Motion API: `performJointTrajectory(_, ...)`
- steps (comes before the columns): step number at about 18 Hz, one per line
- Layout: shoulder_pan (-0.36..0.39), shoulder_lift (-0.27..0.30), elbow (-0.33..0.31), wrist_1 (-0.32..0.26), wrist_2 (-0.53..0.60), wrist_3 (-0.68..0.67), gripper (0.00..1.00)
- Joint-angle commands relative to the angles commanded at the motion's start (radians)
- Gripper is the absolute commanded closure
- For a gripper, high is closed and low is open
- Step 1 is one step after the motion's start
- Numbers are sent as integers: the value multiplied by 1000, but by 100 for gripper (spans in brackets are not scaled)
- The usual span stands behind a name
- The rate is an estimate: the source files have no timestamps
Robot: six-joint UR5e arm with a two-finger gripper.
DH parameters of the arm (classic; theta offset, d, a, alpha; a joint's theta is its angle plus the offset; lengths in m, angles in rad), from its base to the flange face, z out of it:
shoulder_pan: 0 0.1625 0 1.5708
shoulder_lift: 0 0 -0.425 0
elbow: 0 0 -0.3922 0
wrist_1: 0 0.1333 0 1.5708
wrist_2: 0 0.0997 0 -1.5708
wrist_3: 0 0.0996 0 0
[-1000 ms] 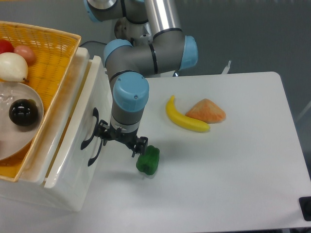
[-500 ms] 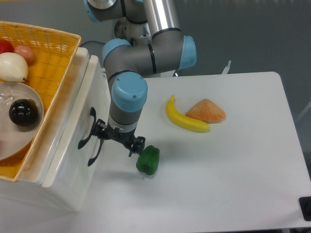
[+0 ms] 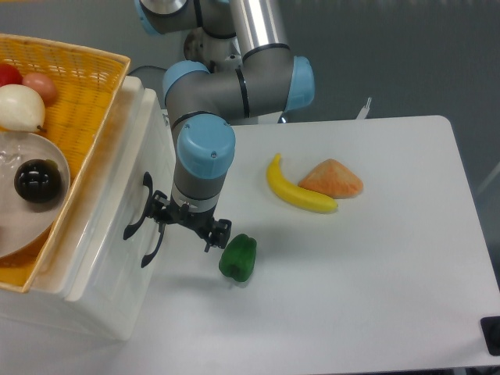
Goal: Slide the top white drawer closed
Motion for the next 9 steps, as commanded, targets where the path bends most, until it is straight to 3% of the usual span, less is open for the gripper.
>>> performJointTrajectory(3,43,2,12,15,8,23,0)
performJointTrajectory(7,63,20,20,25,144,187,0)
performJointTrajectory(9,89,28,19,26,153,251,0)
